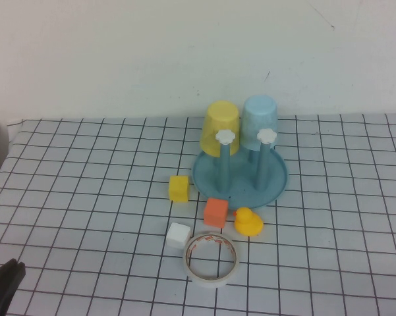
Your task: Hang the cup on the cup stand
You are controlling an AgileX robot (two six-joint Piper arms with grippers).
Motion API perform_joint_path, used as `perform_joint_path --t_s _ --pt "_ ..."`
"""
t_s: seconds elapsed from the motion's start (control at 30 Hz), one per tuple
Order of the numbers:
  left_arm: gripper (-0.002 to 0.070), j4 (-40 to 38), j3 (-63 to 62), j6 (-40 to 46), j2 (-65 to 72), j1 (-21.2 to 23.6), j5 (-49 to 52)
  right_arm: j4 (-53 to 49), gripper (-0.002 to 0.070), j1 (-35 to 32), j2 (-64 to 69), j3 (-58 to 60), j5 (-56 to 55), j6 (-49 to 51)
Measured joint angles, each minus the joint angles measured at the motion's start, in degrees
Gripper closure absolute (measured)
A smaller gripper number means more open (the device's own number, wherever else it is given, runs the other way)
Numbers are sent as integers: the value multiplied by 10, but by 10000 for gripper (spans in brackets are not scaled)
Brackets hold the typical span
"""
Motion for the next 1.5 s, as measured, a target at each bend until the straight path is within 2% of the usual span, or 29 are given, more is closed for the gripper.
perform_joint_path --t_s 0.37,0.63,1.5 --pt "677 0 0 0 0 0 0 25 678 1 0 -2 12 -9" --pt "677 0 0 0 0 0 0 41 678 40 0 -2 14 -12" --pt "676 0 0 2 0 0 0 41 678 41 0 -2 15 -23"
